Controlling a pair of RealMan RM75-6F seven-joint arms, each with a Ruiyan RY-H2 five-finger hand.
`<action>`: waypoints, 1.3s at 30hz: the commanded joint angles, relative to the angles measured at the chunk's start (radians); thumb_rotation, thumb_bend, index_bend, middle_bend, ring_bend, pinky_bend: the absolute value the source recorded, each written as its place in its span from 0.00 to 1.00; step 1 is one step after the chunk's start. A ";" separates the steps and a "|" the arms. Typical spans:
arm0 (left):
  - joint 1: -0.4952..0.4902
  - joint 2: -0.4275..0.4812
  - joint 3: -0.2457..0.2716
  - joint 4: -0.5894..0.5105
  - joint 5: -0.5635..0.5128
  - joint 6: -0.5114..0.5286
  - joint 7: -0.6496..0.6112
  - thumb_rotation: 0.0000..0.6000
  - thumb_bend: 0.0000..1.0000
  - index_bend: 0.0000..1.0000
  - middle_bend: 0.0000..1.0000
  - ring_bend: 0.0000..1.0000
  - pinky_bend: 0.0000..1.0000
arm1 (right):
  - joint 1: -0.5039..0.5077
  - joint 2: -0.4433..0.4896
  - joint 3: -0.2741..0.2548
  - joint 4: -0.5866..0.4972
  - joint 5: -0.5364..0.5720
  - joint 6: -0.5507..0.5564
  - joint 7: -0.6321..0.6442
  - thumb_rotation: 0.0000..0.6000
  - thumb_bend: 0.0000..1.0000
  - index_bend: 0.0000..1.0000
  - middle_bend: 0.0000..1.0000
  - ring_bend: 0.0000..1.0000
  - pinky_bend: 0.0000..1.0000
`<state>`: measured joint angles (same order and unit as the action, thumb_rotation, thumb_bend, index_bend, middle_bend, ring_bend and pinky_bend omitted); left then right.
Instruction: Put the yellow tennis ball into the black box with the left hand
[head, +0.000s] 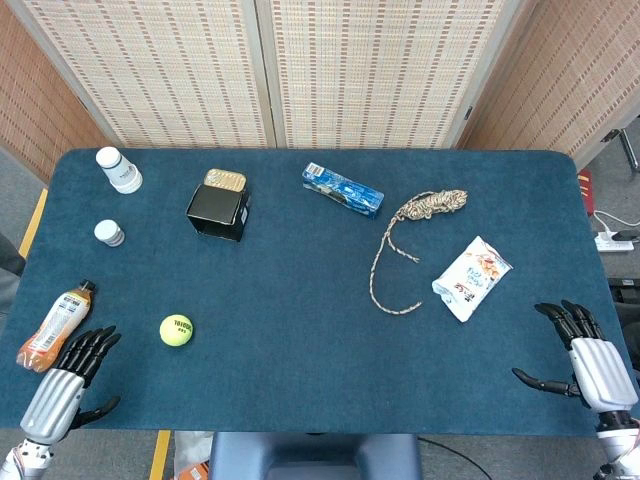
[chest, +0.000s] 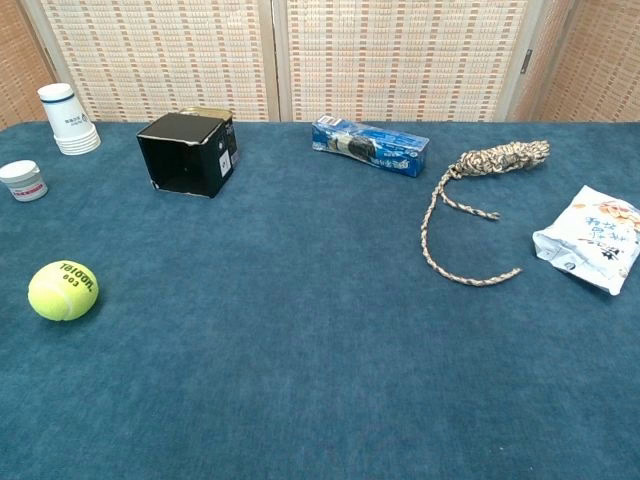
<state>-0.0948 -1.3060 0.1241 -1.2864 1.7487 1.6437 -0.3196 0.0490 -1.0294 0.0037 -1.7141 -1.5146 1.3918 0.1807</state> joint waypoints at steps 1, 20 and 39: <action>0.003 -0.004 -0.002 0.004 -0.009 -0.007 -0.002 0.98 0.18 0.00 0.00 0.00 0.04 | 0.006 -0.005 -0.001 -0.001 0.003 -0.009 -0.010 0.91 0.00 0.16 0.12 0.00 0.00; -0.024 0.005 -0.023 0.018 -0.008 -0.038 0.008 0.92 0.18 0.09 0.08 0.06 0.19 | 0.027 -0.019 0.001 -0.021 0.017 -0.038 -0.068 0.91 0.00 0.17 0.12 0.00 0.00; 0.023 -0.096 -0.035 0.178 -0.016 0.047 -0.033 1.00 0.66 1.00 1.00 1.00 1.00 | 0.023 -0.024 -0.006 -0.005 -0.003 -0.016 -0.049 0.91 0.00 0.18 0.12 0.00 0.00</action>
<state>-0.0712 -1.4132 0.0625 -1.1026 1.7205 1.7191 -0.3580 0.0721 -1.0532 -0.0020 -1.7189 -1.5169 1.3752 0.1309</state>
